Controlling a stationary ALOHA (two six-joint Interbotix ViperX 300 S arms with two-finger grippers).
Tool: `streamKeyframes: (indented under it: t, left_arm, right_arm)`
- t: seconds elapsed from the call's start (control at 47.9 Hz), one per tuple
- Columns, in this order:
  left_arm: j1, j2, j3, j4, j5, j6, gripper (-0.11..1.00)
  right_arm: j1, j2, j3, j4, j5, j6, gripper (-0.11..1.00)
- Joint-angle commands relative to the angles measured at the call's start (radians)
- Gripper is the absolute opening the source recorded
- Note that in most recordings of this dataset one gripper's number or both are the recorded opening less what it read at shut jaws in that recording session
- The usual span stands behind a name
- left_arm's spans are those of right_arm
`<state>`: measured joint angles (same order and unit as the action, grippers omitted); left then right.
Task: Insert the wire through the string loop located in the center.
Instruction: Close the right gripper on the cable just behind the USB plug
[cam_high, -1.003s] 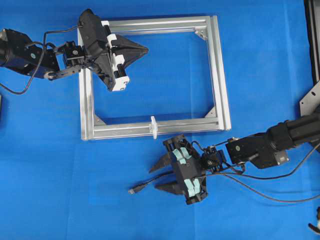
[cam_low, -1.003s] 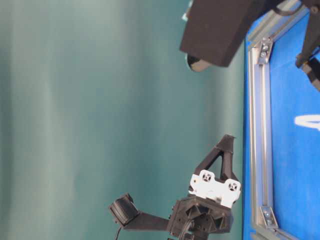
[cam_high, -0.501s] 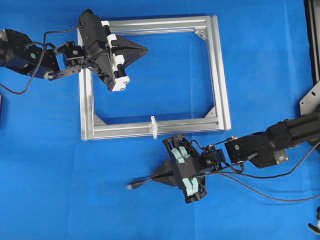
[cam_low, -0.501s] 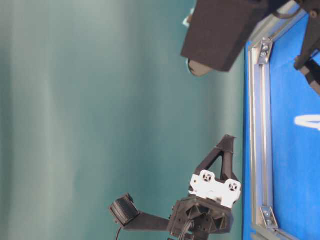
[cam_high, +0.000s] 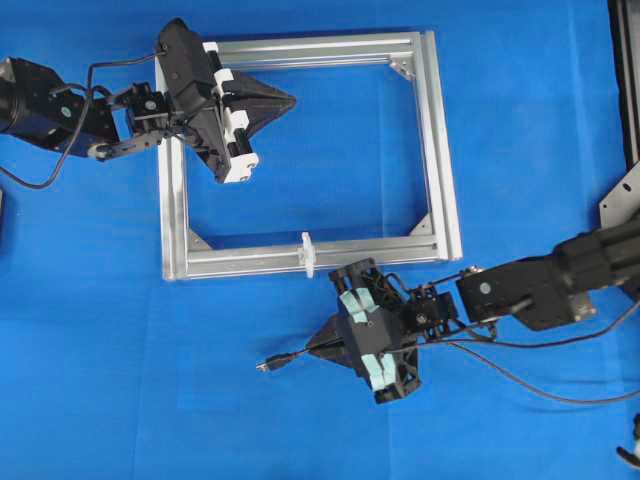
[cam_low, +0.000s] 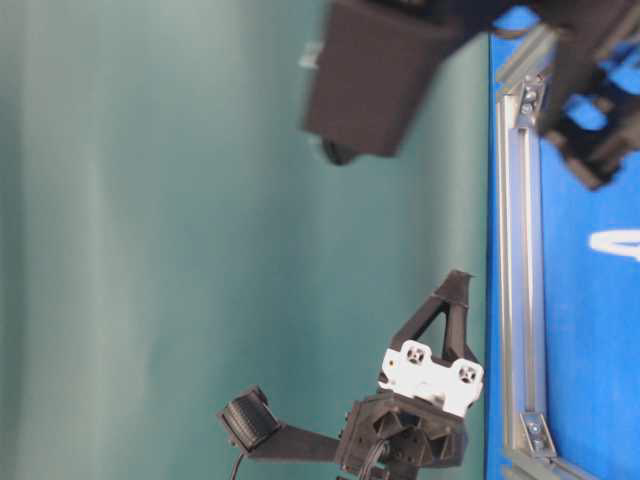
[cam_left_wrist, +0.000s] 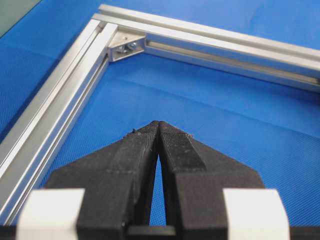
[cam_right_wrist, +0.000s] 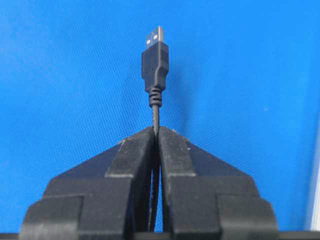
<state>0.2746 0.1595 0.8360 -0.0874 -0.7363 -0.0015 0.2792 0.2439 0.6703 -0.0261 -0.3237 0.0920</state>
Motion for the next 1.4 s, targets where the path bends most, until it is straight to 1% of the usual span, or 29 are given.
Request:
streamKeyframes:
  t: [0.0,0.23,1.379]
  left_arm:
    - [-0.003,-0.034,-0.006,0.003,-0.005,0.002,0.0]
    - [-0.005,-0.034,-0.006,0.003,-0.005,0.002,0.0]
    - [-0.006,-0.034,-0.006,0.003,-0.005,-0.003,0.0]
  right_arm:
    - [0.0,-0.072,-0.012,0.002,0.029,0.002,-0.02]
    - [0.003,-0.13,-0.012,0.003,0.08,0.002,-0.02]
    - [0.005,-0.135,-0.002,0.005,0.08,0.003,-0.02]
